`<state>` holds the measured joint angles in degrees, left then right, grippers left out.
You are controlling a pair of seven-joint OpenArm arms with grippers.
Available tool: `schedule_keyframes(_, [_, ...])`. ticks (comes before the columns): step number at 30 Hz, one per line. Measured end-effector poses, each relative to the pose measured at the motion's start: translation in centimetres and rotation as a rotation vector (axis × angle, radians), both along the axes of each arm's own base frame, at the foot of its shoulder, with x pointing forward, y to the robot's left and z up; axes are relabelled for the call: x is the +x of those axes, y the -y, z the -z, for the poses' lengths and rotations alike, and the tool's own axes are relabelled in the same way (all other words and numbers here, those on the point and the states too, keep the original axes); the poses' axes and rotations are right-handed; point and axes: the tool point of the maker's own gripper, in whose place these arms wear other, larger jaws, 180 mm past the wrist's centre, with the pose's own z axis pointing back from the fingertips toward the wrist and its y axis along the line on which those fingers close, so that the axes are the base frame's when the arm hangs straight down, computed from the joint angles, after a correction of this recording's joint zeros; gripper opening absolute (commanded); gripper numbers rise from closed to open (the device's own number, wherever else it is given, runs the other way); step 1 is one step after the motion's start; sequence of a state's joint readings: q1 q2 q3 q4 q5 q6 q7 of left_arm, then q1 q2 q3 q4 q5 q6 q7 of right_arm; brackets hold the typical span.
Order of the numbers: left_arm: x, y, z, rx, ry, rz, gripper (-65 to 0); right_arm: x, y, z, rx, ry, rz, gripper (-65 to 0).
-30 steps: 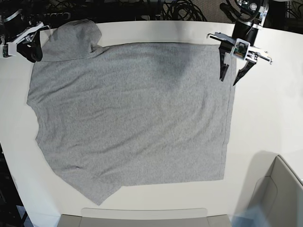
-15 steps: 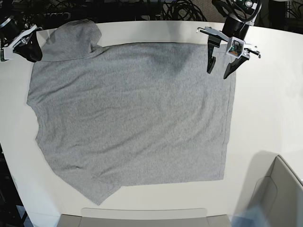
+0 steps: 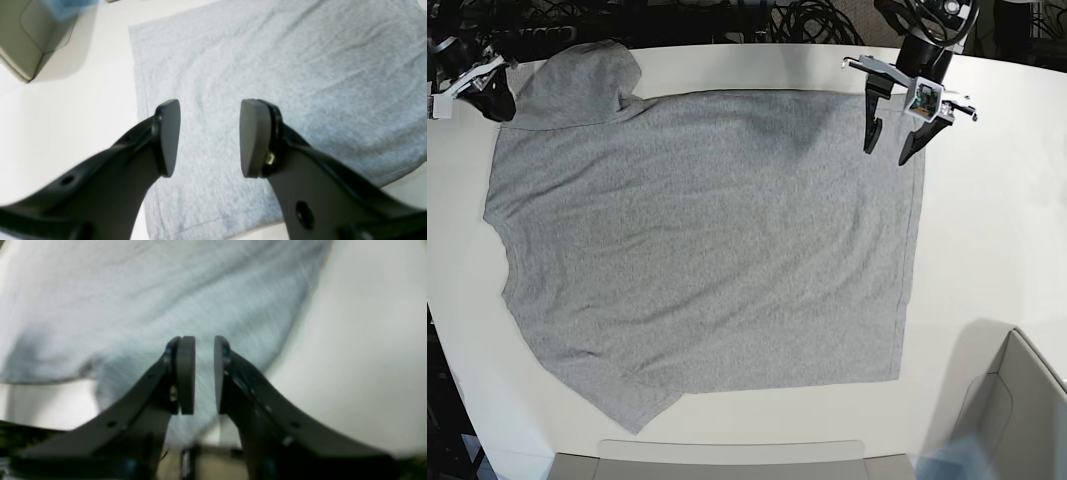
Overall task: Fold the T-shirt properly
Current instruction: 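Move both grippers down toward the shirt's shoulder corners by the collar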
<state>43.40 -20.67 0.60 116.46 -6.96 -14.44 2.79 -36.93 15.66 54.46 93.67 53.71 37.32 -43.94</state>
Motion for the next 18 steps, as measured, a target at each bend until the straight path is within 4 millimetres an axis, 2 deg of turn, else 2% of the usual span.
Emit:
schedule_keyframes(3, [0.0,0.0,0.0,0.001,0.0,0.002,-35.6,-2.0,0.8,2.5,0.04,-0.083,0.049,-54.3])
schedule_keyframes(8, [-0.1,0.1,0.1,0.0,-0.003,0.004,-35.6,-2.1,1.3,2.3,0.085,-0.041,0.076,-54.4])
schedule_keyframes(13, [-0.1,0.2,0.1,-0.001,-0.004,0.009,-35.6,-4.2,2.3,5.0,0.129,-0.122,0.147,-54.4])
schedule_keyframes(18, [-0.1,0.2,0.1,0.0,-0.004,0.008,-35.6,-3.9,2.4,5.6,0.154,-0.114,0.169,-54.4])
